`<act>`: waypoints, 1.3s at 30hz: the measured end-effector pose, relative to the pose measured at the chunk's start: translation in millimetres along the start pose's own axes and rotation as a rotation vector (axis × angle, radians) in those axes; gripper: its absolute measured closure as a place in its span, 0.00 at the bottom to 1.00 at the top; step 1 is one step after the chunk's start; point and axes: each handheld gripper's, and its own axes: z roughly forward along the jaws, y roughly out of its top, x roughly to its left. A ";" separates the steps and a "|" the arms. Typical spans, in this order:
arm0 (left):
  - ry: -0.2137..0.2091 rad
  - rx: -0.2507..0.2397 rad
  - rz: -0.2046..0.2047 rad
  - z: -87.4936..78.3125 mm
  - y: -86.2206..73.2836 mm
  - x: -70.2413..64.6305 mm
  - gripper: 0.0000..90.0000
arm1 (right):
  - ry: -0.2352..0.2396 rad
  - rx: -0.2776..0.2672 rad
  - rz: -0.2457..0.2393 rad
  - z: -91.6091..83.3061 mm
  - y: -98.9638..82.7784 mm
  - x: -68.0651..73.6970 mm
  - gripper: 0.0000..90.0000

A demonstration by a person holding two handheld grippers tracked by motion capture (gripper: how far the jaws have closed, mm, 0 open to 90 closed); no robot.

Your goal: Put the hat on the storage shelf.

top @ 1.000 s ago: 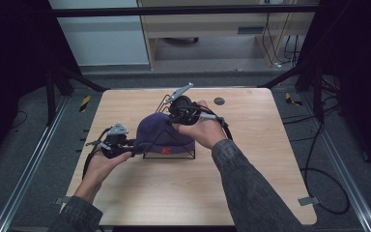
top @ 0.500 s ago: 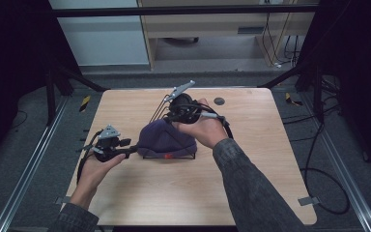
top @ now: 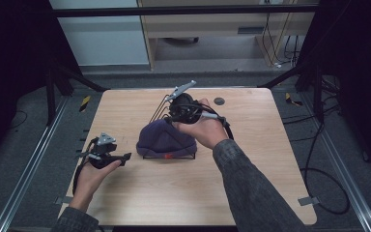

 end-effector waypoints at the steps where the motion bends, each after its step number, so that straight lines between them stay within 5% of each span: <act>1: 0.013 0.034 0.002 3.5 -4.2 1.6 0.26 | -0.001 0.001 -0.002 -0.3 -0.4 0.2 0.76; 13: 0.025 0.091 -0.064 11.9 -19.7 15.7 0.18 | -0.015 0.002 0.011 -7.5 -5.4 0.0 0.69; 39: 0.031 0.159 -0.054 21.3 -26.5 15.5 0.11 | -0.028 -0.027 0.047 -27.1 -8.5 -0.9 0.49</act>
